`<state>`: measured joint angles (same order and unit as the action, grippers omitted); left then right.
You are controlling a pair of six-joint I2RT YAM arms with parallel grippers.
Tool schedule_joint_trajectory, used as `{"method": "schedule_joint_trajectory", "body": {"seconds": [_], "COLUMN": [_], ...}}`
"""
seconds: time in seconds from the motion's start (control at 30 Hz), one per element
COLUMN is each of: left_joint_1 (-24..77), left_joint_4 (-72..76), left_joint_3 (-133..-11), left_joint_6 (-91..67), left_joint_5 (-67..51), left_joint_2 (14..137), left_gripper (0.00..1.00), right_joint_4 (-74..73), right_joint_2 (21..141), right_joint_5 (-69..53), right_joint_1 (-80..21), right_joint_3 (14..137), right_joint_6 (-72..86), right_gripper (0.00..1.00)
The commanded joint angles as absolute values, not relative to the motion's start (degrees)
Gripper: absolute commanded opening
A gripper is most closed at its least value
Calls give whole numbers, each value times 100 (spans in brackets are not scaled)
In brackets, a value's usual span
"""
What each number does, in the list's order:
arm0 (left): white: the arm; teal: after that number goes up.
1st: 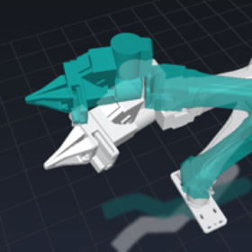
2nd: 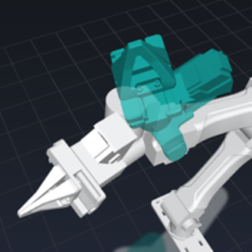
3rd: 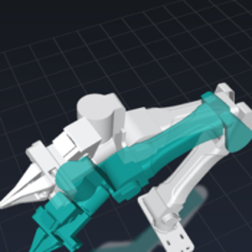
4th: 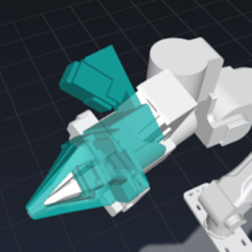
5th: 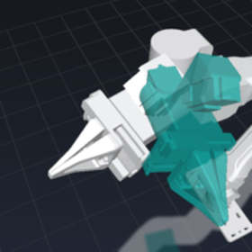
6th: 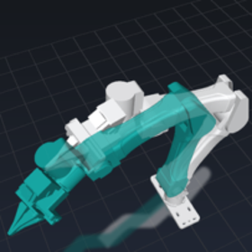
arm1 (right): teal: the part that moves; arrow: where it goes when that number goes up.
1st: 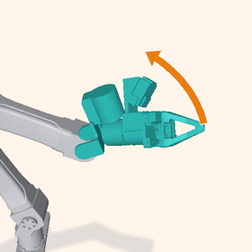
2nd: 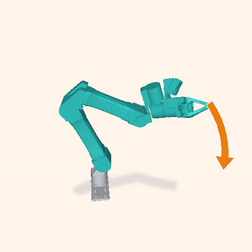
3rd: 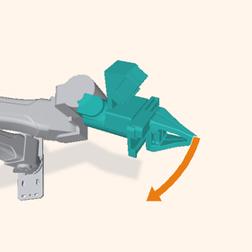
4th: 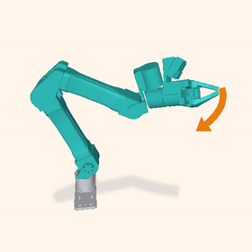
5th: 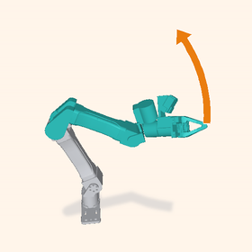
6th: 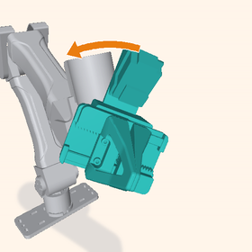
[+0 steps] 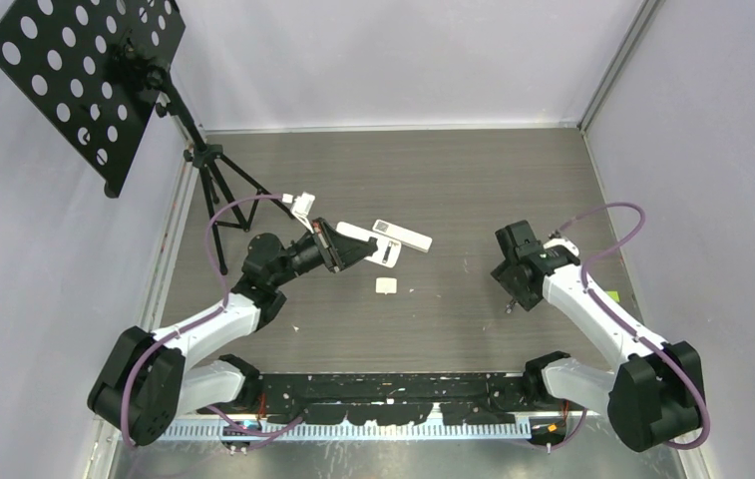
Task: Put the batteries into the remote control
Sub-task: Pick up the battery from the center of the board.
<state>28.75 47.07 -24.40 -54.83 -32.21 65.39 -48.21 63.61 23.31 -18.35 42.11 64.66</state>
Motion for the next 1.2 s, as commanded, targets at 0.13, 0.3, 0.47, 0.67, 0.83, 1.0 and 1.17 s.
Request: {"method": "schedule_joint_trajectory", "body": {"seconds": [0.13, 0.3, 0.47, 0.67, 0.83, 1.0, 1.17], "left_joint_1": [2856, 2856, 2856, 2856, 2856, 2848, 2848], "left_joint_4": [5032, 5021, 4904, 4762, 4735, 4709, 4688], "left_joint_3": [-2505, -2537, -2559, -2603, -2675, -2715, -2738], "left_joint_6": [-5377, -5392, -5363, -5300, -5283, -5265, -5255], "left_joint_5": [-3395, -3444, -3417, -3374, -3408, -3428, -3428], "left_joint_2": [6593, 6592, 6499, 6449, 6499, 6524, 6562], "left_gripper": [0, 0, 0, 0, 0, 0, 0], "right_joint_4": [-5005, -4938, -4713, -4427, -4264, -4121, -3982], "right_joint_2": [6205, 6451, 6681, 6778, 6877, 6945, 7029], "right_joint_5": [2288, 2269, 2203, 2154, 2120, 2098, 2015], "right_joint_1": [-1758, -1749, -1748, -1699, -1582, -1473, -1441], "right_joint_3": [3658, 3592, 3515, 3413, 3338, 3257, 3226], "right_joint_6": [7121, 7207, 7199, 7183, 7110, 7016, 6916], "right_gripper": [44, 43, 43, 42, 42, 40, 30]}}
